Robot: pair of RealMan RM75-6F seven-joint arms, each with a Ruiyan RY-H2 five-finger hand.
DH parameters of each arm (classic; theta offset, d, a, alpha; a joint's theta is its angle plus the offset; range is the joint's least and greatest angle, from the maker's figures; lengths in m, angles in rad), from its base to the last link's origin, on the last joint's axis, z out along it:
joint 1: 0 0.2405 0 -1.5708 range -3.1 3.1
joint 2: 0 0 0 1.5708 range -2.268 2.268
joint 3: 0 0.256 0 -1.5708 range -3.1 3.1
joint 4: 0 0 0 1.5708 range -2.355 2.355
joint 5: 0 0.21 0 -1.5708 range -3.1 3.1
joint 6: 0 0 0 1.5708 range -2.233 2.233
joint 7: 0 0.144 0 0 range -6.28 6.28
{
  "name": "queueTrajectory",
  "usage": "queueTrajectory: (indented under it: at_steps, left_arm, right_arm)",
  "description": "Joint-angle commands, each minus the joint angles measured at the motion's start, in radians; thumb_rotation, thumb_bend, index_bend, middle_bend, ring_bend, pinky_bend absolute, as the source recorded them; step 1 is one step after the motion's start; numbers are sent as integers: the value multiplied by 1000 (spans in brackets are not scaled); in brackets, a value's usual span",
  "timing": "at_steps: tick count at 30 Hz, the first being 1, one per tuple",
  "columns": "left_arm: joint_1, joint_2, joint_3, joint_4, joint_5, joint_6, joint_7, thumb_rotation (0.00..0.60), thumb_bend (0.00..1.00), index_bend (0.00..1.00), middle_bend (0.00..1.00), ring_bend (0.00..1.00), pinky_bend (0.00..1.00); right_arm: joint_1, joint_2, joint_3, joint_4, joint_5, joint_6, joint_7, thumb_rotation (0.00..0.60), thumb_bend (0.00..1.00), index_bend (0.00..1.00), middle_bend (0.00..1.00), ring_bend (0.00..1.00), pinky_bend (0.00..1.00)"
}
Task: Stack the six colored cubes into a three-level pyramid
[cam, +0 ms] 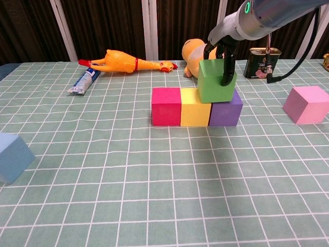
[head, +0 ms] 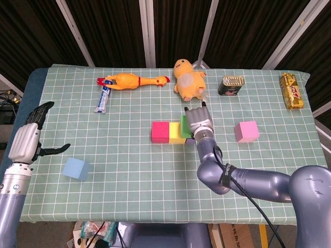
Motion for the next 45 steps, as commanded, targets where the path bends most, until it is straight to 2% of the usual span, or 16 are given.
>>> queueTrajectory:
  at_steps: [1,20,25,33,41,45]
  left_arm:
    - [0,0,0,0,1,0,0,600,68,0,37,3,52]
    - [0,-1,3,0,0,-1,1,600,68,0,37,3,52]
    - [0,-1,3,1,0,0,1,600,68,0,37,3,52]
    - [0,-2,4,3,2,-1,1,600,67,0,36,3,52]
    - [1,0,4,3,3,-1,-2,600,68,0,36,3,52]
    - [3,3,5,4,4,-2,-6,600,68,0,36,3,52]
  right_arm:
    - [1,0,-1,1,5,3,-4,600,312,117,428,267,14]
    - [-8,-18,-2,17,6,-4,-8,600,310,102,419,264,14]
    - [-16,-24,-3,19,-13,-2,3,600,308,3,281,194,15]
    - [-19,-13,0,5,-4,-3,3,600,309,0,27,35,5]
    - [-23,20,6,-46,3,29,2,600,309,0,0,0,0]
    - [-51,82,-2,-120,-49,64,25,600,308,0,0,0,0]
